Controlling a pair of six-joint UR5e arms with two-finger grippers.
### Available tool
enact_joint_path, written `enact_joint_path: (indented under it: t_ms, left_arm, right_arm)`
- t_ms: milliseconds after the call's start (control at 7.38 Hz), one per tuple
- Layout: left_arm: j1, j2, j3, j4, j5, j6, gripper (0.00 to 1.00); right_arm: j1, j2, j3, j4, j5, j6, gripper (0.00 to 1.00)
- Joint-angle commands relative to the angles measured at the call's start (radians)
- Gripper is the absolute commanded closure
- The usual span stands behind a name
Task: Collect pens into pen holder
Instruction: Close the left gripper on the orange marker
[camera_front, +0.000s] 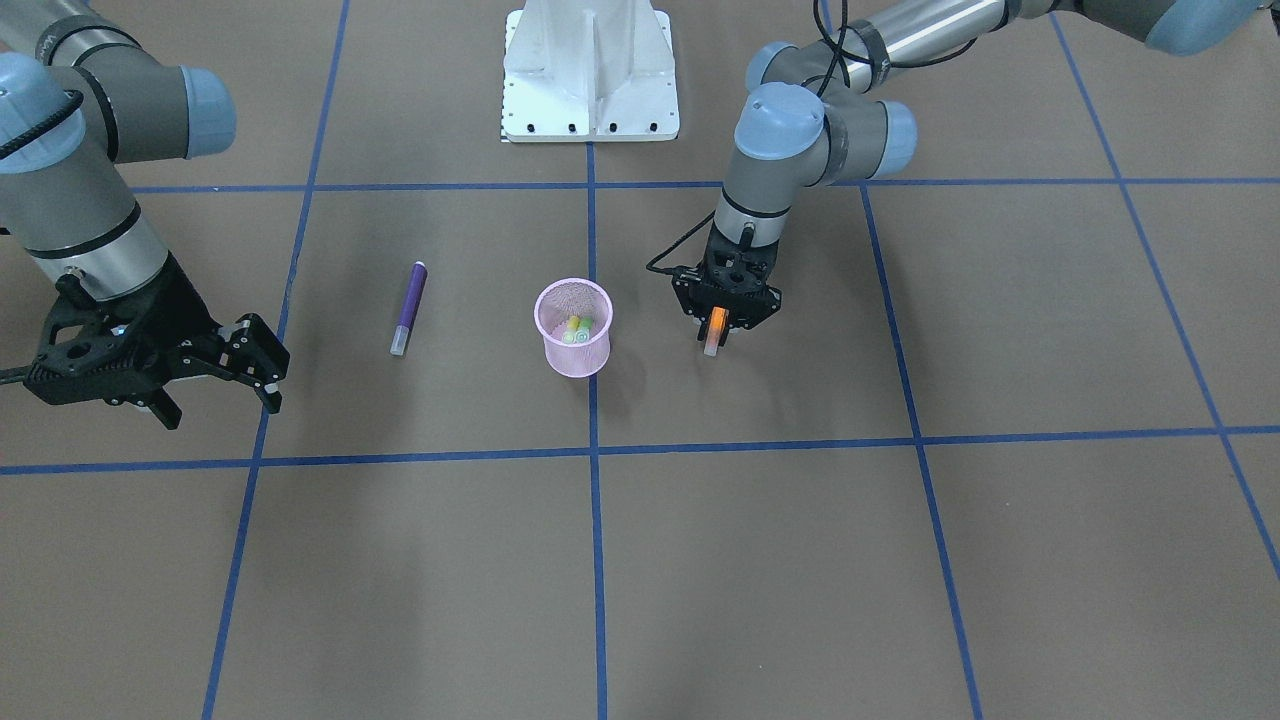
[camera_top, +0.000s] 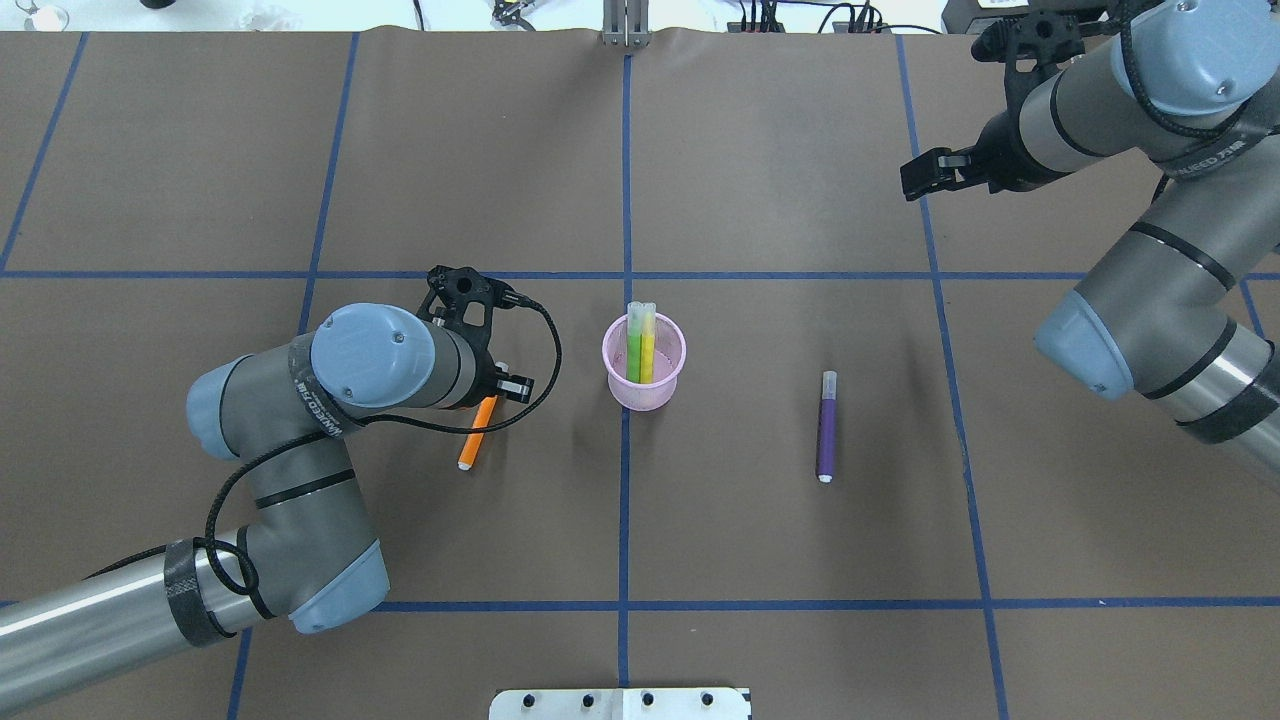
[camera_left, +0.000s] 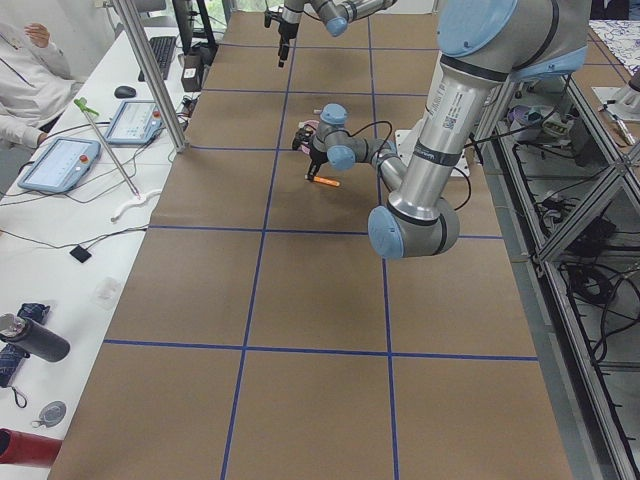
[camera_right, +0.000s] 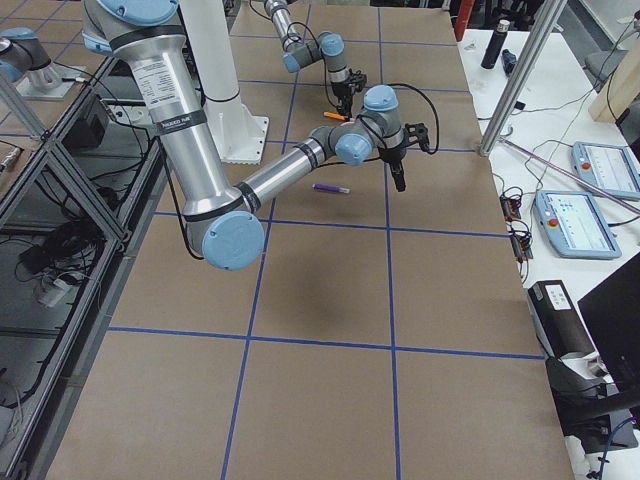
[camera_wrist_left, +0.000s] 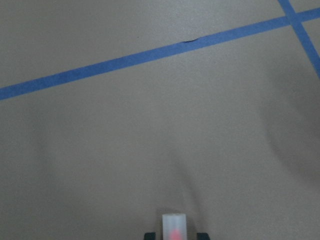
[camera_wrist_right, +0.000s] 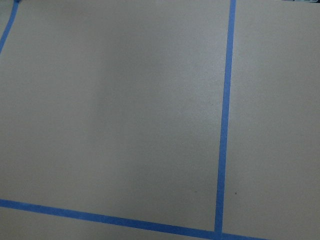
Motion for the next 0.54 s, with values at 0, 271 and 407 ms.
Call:
enact_joint_path:
  t_ms: [0,271,407]
  left_arm:
    - [0.001,0.002,0.005,0.0,0.0,-0.002,0.66]
    - [0.001,0.002,0.005,0.0,0.0,-0.002,0.68]
    - [0.001,0.002,0.001,0.0,0.0,-0.002,0.81]
  right_arm:
    - [-0.001,0.0,0.0,0.0,0.0,0.0,0.0]
    - [-0.001,0.0,0.0,0.0,0.0,0.0,0.0]
    - [-0.001,0.002,0.0,0.0,0.0,0.0,0.0]
